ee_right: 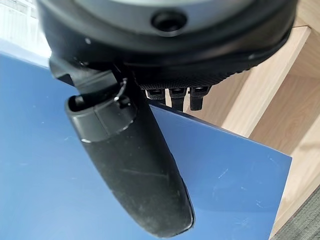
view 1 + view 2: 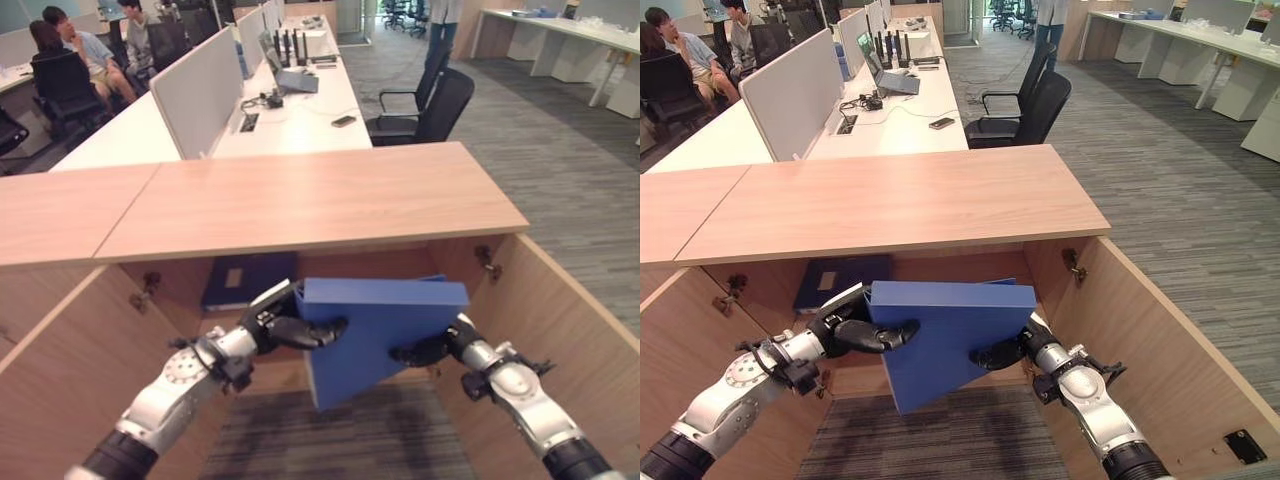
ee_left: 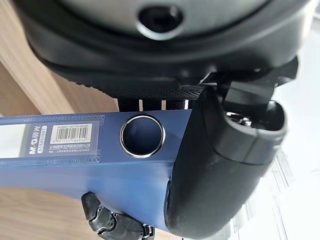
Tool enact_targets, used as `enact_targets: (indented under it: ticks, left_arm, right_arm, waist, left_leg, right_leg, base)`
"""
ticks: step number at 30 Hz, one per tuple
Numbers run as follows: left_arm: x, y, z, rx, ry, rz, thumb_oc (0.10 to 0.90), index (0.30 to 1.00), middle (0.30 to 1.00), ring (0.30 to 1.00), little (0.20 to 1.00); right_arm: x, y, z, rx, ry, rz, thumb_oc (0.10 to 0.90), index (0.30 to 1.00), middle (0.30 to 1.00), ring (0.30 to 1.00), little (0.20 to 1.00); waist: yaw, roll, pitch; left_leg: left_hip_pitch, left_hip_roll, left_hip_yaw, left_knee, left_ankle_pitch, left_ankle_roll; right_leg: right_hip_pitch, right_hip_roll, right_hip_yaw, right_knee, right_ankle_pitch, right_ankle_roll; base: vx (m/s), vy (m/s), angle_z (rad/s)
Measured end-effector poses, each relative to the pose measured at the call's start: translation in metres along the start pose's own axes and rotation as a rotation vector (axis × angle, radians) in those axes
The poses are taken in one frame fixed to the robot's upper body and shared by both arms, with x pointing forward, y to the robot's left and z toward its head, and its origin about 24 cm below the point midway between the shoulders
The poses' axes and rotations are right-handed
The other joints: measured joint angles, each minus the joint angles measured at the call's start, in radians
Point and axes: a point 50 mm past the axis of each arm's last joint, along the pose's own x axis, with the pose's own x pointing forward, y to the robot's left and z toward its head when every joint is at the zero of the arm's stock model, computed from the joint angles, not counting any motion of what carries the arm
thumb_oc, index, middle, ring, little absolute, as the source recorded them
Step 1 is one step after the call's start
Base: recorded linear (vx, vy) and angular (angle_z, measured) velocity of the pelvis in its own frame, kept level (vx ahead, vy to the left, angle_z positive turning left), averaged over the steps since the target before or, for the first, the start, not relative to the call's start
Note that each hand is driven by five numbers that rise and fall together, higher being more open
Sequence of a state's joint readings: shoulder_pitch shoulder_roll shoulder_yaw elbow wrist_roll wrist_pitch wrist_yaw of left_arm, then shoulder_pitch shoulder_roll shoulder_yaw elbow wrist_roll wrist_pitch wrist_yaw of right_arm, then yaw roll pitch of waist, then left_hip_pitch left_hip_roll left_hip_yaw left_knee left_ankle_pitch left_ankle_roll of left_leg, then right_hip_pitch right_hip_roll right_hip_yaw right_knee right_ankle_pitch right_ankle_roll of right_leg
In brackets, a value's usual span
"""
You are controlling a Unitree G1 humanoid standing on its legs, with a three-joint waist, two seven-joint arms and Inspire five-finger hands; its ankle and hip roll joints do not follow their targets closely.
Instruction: Put the empty folder in the office cabinet
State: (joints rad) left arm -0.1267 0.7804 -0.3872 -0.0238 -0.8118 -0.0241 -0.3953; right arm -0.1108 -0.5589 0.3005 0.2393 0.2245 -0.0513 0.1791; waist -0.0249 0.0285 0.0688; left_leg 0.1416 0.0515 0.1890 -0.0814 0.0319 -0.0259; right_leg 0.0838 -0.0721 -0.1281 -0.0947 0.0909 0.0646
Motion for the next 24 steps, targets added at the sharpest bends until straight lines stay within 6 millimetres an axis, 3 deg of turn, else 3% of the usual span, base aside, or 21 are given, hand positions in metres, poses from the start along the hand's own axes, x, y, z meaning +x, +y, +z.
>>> enact_targets:
  ticks: [2, 3, 4, 5, 11, 15, 16, 17, 24]
  left_arm:
    - [0.002, 0.001, 0.003, 0.006, -0.007, -0.003, 0.400, 0.300, 0.300, 0.300, 0.300]
    - [0.002, 0.001, 0.003, 0.007, -0.009, -0.004, 0.400, 0.300, 0.300, 0.300, 0.300]
    - [0.003, 0.001, 0.004, 0.005, -0.013, -0.005, 0.400, 0.300, 0.300, 0.300, 0.300]
    - [0.003, 0.001, 0.005, 0.006, -0.015, -0.006, 0.400, 0.300, 0.300, 0.300, 0.300]
    - [0.004, 0.000, 0.004, 0.000, -0.014, -0.014, 0.400, 0.300, 0.300, 0.300, 0.300]
    - [0.007, 0.000, -0.003, -0.031, -0.012, -0.005, 0.416, 0.324, 0.324, 0.324, 0.324]
    - [0.007, 0.000, -0.004, -0.039, -0.010, 0.000, 0.497, 0.446, 0.446, 0.446, 0.446]
    - [0.008, 0.000, -0.005, -0.048, -0.009, 0.003, 0.800, 0.900, 0.900, 0.900, 0.900]
    - [0.009, 0.003, -0.013, -0.087, -0.027, 0.053, 0.800, 0.900, 0.900, 0.900, 0.900]
  right_arm:
    - [0.000, -0.001, 0.001, 0.023, -0.006, -0.001, 0.800, 0.900, 0.900, 0.900, 0.900]
    - [0.001, -0.001, 0.001, 0.033, -0.009, 0.000, 0.759, 0.839, 0.839, 0.839, 0.839]
    - [0.001, -0.002, 0.002, 0.051, -0.013, 0.005, 0.466, 0.399, 0.399, 0.399, 0.399]
    - [0.001, -0.002, 0.002, 0.067, -0.014, 0.016, 0.400, 0.300, 0.300, 0.300, 0.300]
    - [-0.001, 0.006, -0.009, 0.179, 0.027, 0.124, 0.400, 0.300, 0.300, 0.300, 0.300]
    - [-0.001, 0.025, -0.029, 0.336, 0.093, 0.168, 0.400, 0.300, 0.300, 0.300, 0.300]
    - [-0.001, 0.029, -0.031, 0.360, 0.097, 0.170, 0.400, 0.300, 0.300, 0.300, 0.300]
    - [-0.001, 0.033, -0.035, 0.395, 0.102, 0.163, 0.400, 0.300, 0.300, 0.300, 0.300]
    - [-0.014, 0.073, -0.058, 0.655, 0.161, 0.136, 0.400, 0.300, 0.300, 0.300, 0.300]
  waist:
    - [0.001, 0.000, 0.000]
    - [0.001, 0.000, 0.000]
    - [0.001, -0.001, 0.000]
    - [0.001, -0.001, 0.000]
    - [0.001, -0.008, -0.001]
    - [-0.001, -0.015, -0.002]
    - [-0.001, -0.015, -0.002]
    - [-0.001, -0.016, -0.002]
    - [-0.001, -0.017, -0.004]
  left_leg:
    - [0.000, 0.000, 0.000, 0.000, 0.000, 0.000]
    - [0.000, 0.000, 0.000, 0.000, 0.000, 0.000]
    - [0.000, 0.000, 0.000, 0.000, 0.000, 0.000]
    - [0.000, 0.000, 0.000, 0.000, 0.000, 0.000]
    - [0.001, 0.000, 0.000, 0.000, 0.000, 0.000]
    - [0.003, -0.001, 0.000, 0.000, 0.001, -0.001]
    - [0.003, -0.001, 0.000, 0.000, 0.001, -0.001]
    - [0.005, -0.001, 0.000, 0.000, 0.001, -0.001]
    - [0.012, -0.001, 0.000, -0.003, 0.001, -0.001]
  right_leg:
    - [0.000, 0.000, 0.000, 0.000, 0.000, 0.000]
    - [0.000, 0.000, 0.000, 0.000, 0.000, 0.000]
    - [0.000, 0.000, 0.000, 0.000, 0.000, 0.000]
    - [0.000, 0.000, 0.000, 0.000, 0.000, 0.000]
    - [0.001, 0.000, 0.000, 0.000, 0.000, 0.000]
    - [0.003, 0.000, 0.000, 0.000, 0.003, -0.004]
    - [0.003, -0.001, 0.000, 0.000, 0.003, -0.004]
    - [0.005, -0.001, 0.000, 0.000, 0.003, -0.004]
    - [0.012, -0.001, 0.000, 0.000, 0.001, -0.002]
  base:
    - [0.00, 0.000, 0.00]
    - [0.00, 0.000, 0.00]
    - [0.00, 0.000, 0.00]
    - [0.00, 0.000, 0.00]
    - [0.00, 0.000, 0.00]
    - [0.00, 0.000, 0.00]
    - [0.00, 0.000, 0.00]
    - [0.00, 0.000, 0.00]
    - [0.00, 0.000, 0.00]
